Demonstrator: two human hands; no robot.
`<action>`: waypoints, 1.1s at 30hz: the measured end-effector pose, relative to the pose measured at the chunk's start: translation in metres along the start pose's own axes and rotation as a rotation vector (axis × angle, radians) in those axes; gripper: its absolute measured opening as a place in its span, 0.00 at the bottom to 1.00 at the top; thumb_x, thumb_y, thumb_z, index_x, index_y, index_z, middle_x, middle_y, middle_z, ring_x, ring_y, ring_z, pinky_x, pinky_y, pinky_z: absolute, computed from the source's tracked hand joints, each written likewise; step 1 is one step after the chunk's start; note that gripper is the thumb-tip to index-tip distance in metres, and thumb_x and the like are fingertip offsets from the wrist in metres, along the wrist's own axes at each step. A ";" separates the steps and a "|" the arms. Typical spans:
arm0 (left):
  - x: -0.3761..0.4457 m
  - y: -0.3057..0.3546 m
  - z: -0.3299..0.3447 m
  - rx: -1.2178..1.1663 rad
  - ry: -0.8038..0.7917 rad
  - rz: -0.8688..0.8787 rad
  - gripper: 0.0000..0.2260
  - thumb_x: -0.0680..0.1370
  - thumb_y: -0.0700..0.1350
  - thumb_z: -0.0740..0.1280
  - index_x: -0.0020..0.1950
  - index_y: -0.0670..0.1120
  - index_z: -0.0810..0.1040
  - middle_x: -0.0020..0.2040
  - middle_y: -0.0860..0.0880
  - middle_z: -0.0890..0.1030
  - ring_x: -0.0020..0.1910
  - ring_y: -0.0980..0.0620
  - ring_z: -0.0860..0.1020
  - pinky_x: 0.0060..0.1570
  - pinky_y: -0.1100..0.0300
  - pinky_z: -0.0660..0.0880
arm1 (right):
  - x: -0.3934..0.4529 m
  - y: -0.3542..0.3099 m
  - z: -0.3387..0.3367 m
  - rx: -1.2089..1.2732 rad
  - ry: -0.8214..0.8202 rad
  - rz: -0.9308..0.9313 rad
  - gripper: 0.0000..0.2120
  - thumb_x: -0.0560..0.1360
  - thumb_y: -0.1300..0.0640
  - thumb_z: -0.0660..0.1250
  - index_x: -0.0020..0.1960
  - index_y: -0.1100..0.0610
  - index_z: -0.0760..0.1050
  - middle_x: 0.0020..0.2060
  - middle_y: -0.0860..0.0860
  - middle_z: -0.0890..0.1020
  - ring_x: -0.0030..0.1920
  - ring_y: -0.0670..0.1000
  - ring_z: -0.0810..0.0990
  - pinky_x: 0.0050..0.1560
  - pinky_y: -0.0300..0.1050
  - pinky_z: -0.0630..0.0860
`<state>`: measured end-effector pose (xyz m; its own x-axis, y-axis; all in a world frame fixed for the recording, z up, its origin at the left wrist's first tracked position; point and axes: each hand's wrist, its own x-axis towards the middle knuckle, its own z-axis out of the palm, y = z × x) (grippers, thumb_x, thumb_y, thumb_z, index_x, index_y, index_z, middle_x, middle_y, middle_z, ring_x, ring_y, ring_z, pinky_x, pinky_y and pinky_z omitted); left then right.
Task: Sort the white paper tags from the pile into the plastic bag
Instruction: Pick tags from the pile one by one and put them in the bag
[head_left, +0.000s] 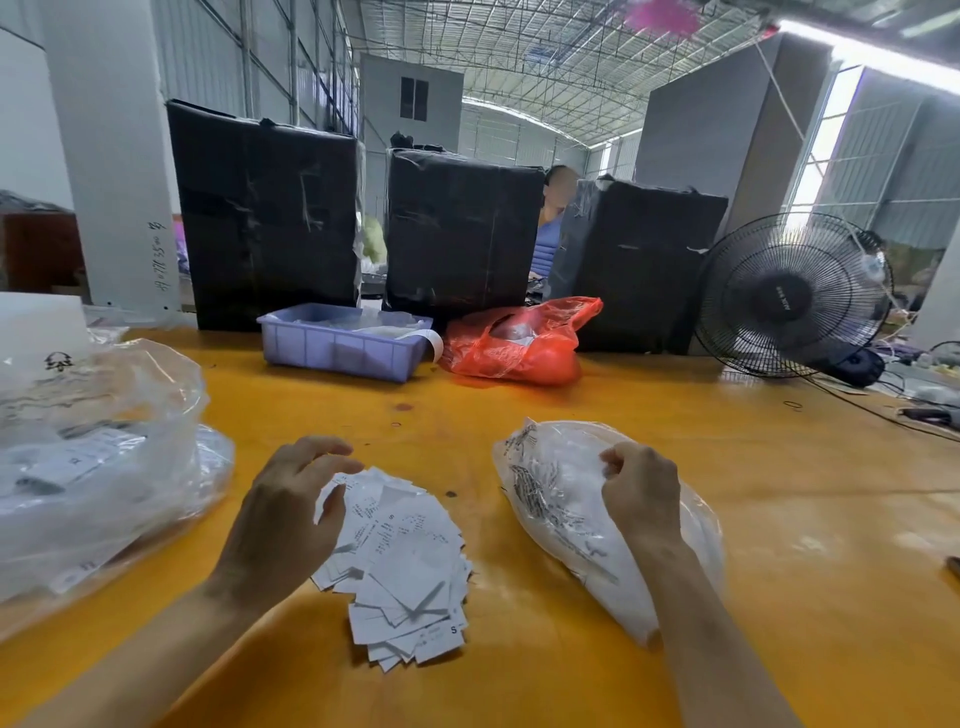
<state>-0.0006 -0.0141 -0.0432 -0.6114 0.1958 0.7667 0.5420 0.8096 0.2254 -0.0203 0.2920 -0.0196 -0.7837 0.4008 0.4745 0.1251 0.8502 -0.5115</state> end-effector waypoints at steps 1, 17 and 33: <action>-0.001 0.000 0.000 -0.008 -0.014 -0.014 0.16 0.62 0.24 0.74 0.45 0.38 0.83 0.46 0.41 0.82 0.45 0.40 0.81 0.45 0.54 0.75 | -0.001 -0.001 0.000 -0.018 0.029 -0.002 0.15 0.74 0.71 0.61 0.57 0.63 0.79 0.51 0.59 0.83 0.53 0.59 0.80 0.48 0.45 0.74; -0.002 0.001 0.001 -0.052 -0.116 -0.068 0.12 0.65 0.26 0.74 0.45 0.38 0.83 0.46 0.42 0.83 0.46 0.42 0.81 0.45 0.52 0.77 | -0.007 -0.011 0.002 0.110 0.075 -0.174 0.10 0.75 0.67 0.63 0.49 0.61 0.82 0.45 0.56 0.85 0.49 0.58 0.81 0.43 0.44 0.74; 0.009 0.024 -0.008 -0.995 -0.434 -0.570 0.46 0.53 0.80 0.62 0.58 0.49 0.78 0.53 0.51 0.83 0.54 0.56 0.81 0.56 0.58 0.75 | -0.070 -0.093 0.016 1.078 -0.739 -0.105 0.03 0.72 0.59 0.71 0.40 0.58 0.81 0.32 0.52 0.83 0.33 0.46 0.80 0.34 0.35 0.74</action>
<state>0.0109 0.0028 -0.0261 -0.9434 0.2736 0.1874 0.2219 0.1012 0.9698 0.0132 0.1793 -0.0161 -0.9494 -0.2233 0.2207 -0.2328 0.0291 -0.9721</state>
